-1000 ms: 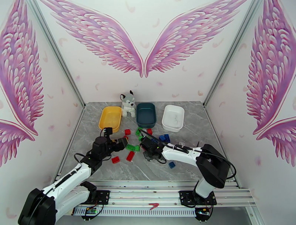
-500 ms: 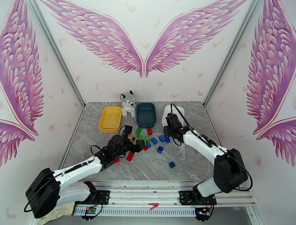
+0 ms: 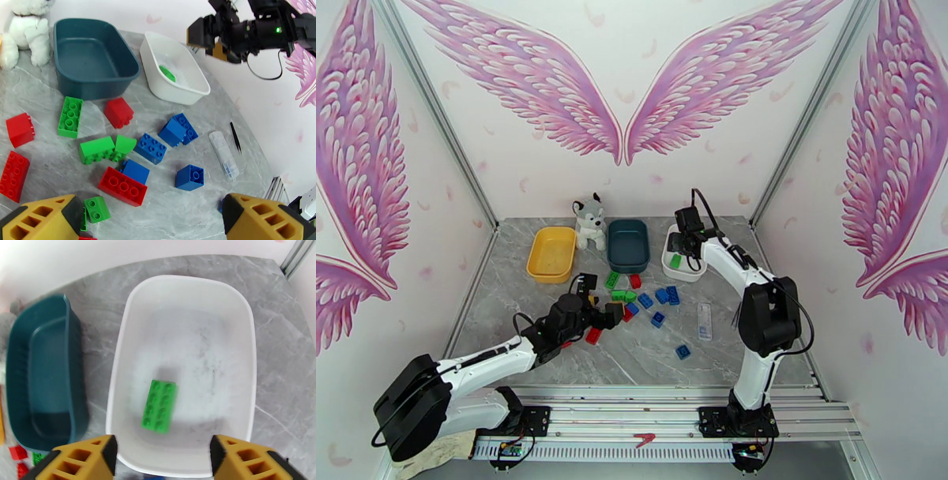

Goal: Sort the legos into containers by color

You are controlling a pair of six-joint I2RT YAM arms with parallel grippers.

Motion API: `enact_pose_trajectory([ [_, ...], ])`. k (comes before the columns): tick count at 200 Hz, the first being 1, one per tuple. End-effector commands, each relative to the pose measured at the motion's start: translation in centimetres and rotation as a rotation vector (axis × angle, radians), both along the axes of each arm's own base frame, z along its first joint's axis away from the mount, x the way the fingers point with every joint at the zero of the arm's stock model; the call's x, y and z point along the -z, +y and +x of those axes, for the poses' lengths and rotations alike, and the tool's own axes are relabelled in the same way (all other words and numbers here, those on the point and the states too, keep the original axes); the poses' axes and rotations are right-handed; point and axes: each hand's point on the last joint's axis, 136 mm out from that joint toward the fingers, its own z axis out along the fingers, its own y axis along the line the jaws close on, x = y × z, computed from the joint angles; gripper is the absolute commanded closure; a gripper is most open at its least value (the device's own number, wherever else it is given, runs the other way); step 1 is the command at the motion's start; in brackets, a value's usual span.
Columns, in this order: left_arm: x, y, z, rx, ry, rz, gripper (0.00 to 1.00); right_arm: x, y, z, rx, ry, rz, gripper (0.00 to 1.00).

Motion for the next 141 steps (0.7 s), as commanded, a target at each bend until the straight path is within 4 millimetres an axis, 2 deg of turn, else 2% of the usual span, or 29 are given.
enact_pose_trajectory([
  [1, 0.0, 1.2, 0.3, -0.042, -0.025, 0.033, 0.01, -1.8, -0.5, -2.7, 0.030, -0.015, 0.001, 0.07],
  [4, 0.0, 1.3, 0.3, -0.045, -0.024, 0.033, 0.01, -2.0, -0.4, -3.1, 0.029, -0.013, 0.003, 0.03],
  [12, 0.0, 1.4, 0.4, -0.052, -0.024, 0.038, 0.01, -2.7, -0.3, -4.1, 0.027, -0.021, 0.013, 0.00],
  [34, 0.7, 1.8, 0.6, -0.075, -0.006, 0.047, 0.01, -3.4, 0.6, -7.3, 0.005, -0.076, 0.084, 0.01],
  [43, 1.0, 1.7, 0.6, -0.073, 0.006, 0.048, 0.01, -4.0, 1.6, -8.6, -0.029, -0.121, 0.172, 0.01],
  [53, 1.4, 1.6, 0.6, -0.073, 0.020, 0.056, 0.01, -3.8, 3.1, -10.5, -0.106, -0.135, 0.251, 0.01],
  [81, 2.6, 2.1, 0.6, -0.096, 0.059, 0.085, 0.01, -2.8, 5.5, -15.3, -0.245, -0.138, 0.243, 0.01],
  [89, 2.9, 2.2, 0.6, -0.101, 0.069, 0.093, 0.01, -2.8, 6.9, -16.2, -0.317, -0.182, 0.275, 0.01],
  [105, 3.4, 2.6, 0.7, -0.119, 0.078, 0.109, 0.01, -2.4, 8.3, -17.2, -0.371, -0.220, 0.237, 0.00],
  [120, 3.5, 2.5, 0.9, -0.112, 0.090, 0.114, 0.01, -2.0, 9.8, -17.4, -0.414, -0.202, 0.224, 0.14],
  [141, 3.7, 2.1, 1.2, -0.085, 0.100, 0.143, 0.01, 0.2, 11.5, -17.6, -0.451, -0.226, 0.178, 0.13],
])
